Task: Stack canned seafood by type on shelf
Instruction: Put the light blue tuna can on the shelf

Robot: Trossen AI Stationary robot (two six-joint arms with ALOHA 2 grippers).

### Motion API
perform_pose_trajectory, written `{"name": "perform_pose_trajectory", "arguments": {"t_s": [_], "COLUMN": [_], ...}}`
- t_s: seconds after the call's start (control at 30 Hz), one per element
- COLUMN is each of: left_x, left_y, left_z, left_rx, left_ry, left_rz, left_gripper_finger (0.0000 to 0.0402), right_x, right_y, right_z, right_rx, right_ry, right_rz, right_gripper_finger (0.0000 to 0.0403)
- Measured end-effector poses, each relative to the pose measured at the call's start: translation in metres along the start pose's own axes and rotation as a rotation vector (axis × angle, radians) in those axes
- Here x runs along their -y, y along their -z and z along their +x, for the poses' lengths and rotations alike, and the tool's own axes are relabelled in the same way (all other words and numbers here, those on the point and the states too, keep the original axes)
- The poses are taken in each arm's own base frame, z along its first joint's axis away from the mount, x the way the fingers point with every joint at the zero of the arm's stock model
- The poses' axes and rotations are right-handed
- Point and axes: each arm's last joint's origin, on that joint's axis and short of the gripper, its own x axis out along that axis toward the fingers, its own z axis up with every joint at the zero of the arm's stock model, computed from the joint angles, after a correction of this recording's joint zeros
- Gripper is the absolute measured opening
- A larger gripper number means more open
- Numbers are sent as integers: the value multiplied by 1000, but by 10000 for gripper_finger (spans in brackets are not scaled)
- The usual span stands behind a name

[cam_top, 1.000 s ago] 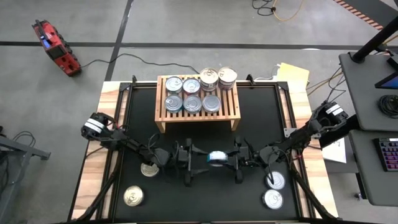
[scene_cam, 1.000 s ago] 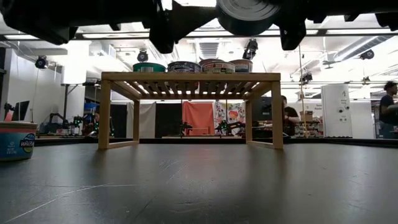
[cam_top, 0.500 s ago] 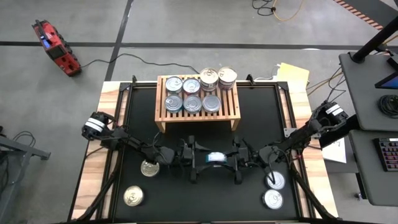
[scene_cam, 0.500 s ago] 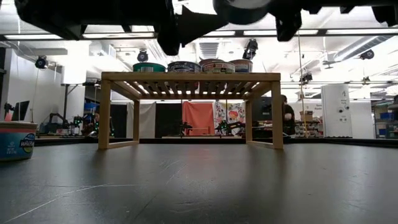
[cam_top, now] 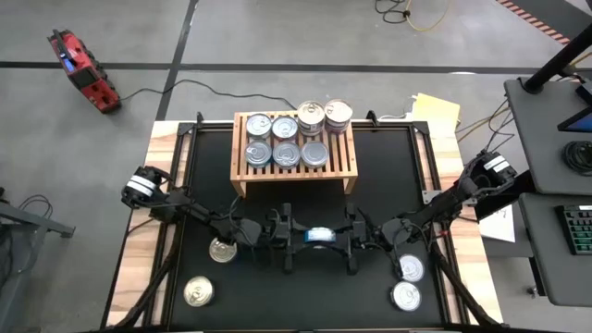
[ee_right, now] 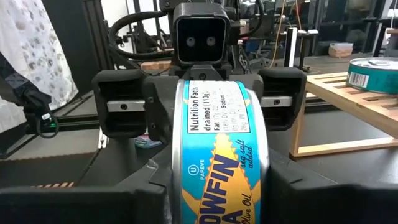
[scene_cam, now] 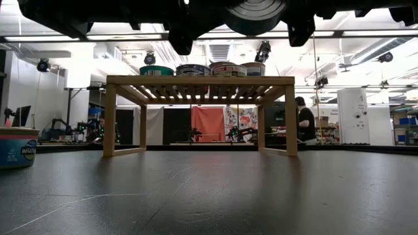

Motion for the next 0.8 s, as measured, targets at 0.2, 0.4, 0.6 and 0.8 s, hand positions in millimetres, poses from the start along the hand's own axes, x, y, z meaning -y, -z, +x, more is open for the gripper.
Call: {"name": "perform_pose_trajectory", "arguments": {"t_s": [0.2, 0.4, 0.6, 0.8], "left_x": [0, -1, -3, -11], "left_y": [1, 1, -13, -29], "left_z": [0, -1, -11, -29], "left_rx": [-3, -5, 4, 15], "left_ry": [-3, -4, 24, 75], "left_rz": [-51, -165, -370, -687], "left_gripper_finger": [118, 118, 118, 118], "right_x": [0, 0, -1, -18], "right_y": [-1, -10, -26, -42], "right_z": [-1, -6, -21, -37], "right_rx": [-4, 2, -19, 8], "right_ry": [-4, -9, -30, -109], "right_rz": [29, 56, 23, -142], "right_gripper_finger": [241, 303, 310, 288]}}
